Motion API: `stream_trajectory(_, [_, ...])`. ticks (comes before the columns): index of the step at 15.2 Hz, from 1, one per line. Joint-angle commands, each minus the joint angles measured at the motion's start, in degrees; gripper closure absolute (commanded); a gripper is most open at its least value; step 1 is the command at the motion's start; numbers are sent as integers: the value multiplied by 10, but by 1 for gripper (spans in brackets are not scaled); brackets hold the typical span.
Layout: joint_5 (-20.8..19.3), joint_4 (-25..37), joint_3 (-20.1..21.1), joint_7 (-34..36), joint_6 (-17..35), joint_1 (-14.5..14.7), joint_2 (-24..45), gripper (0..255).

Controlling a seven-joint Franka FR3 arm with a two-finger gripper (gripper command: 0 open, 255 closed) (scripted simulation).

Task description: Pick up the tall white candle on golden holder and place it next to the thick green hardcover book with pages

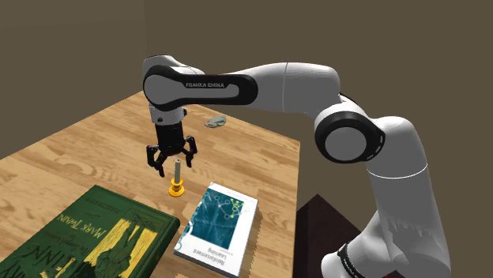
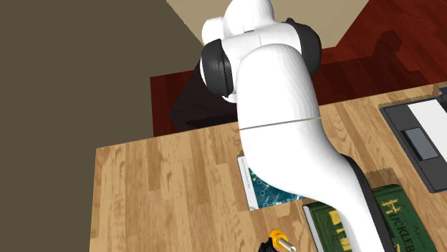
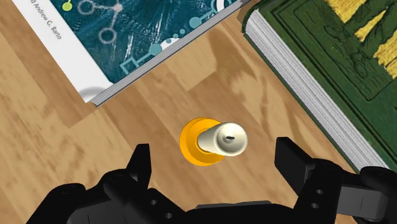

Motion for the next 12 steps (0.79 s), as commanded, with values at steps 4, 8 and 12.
stream_trajectory(4, [-4,119,-1,6,-80,2,38,0])
stream_trajectory(8, [-5,161,-1,8,-106,3,55,0])
stream_trajectory(12, [-5,161,-1,8,-106,3,55,0])
